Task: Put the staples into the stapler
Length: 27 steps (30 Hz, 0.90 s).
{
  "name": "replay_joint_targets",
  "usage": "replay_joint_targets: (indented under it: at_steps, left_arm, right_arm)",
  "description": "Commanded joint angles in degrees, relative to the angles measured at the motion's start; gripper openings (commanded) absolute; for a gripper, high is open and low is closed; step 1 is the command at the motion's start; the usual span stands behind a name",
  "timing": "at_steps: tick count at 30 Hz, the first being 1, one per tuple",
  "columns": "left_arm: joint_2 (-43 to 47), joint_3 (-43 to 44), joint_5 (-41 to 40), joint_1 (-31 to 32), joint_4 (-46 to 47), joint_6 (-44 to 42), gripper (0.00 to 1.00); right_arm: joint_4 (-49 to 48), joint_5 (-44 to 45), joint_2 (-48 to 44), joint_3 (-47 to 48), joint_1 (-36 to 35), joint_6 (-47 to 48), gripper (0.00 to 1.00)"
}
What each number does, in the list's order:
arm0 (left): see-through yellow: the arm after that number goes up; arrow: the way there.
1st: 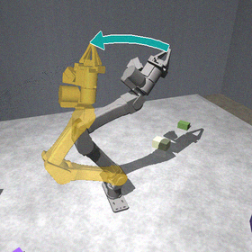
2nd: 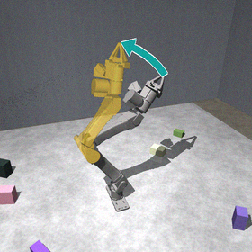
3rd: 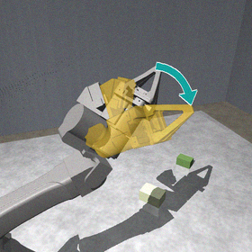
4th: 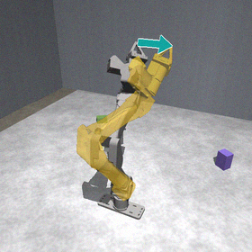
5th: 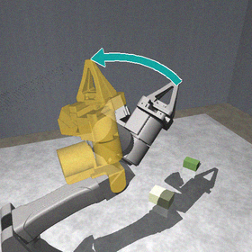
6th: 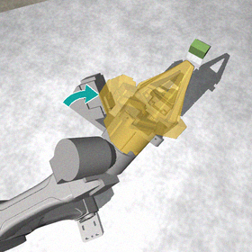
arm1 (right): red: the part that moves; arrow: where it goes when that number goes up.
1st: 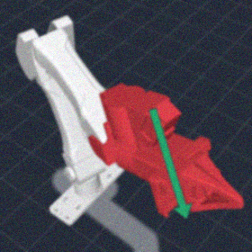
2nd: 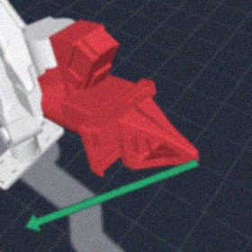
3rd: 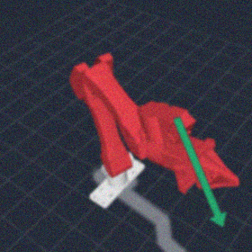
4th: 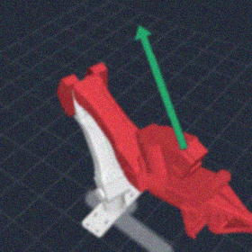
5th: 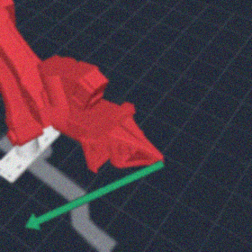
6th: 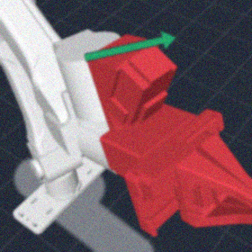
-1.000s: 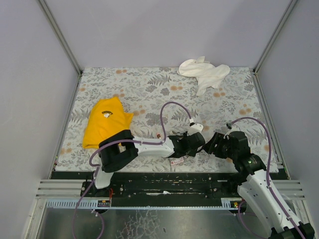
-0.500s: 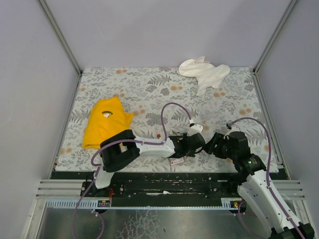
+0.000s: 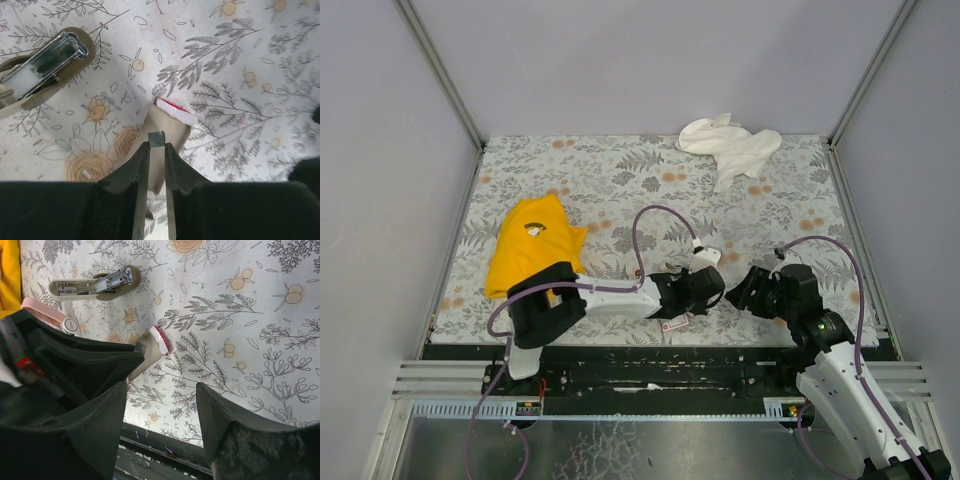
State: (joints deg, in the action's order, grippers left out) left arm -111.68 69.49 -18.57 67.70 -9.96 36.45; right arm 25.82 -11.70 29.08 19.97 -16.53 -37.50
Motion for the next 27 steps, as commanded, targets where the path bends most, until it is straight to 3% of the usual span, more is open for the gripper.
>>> replay_joint_targets:
  at_steps: [1, 10, 14, 20, 27]
  left_arm:
    - [7.9, -3.2, 0.9, -0.9, 4.9, 2.4, 0.13]
    - [28.9, -18.1, 12.5, -7.1, 16.1, 6.0, 0.13]
    - [38.3, -24.9, 22.1, -12.4, 20.7, 8.2, 0.15]
    - [48.4, -32.4, 43.4, -21.2, 31.7, 13.5, 0.16]
    - [52.0, -35.3, 53.0, -23.8, 47.7, 23.1, 0.17]
  right_arm:
    - [-1.6, -2.6, 0.2, 3.6, 0.2, 0.9, 0.64]
    - [-11.3, -13.3, 4.7, 9.5, 0.1, -3.0, 0.64]
    - [-23.2, -21.8, 5.5, 9.1, 0.2, -8.5, 0.66]
    - [-40.6, -32.4, 8.0, 8.3, 0.2, -17.2, 0.69]
    - [-58.7, -33.2, 11.3, 7.6, -3.0, -26.9, 0.71]
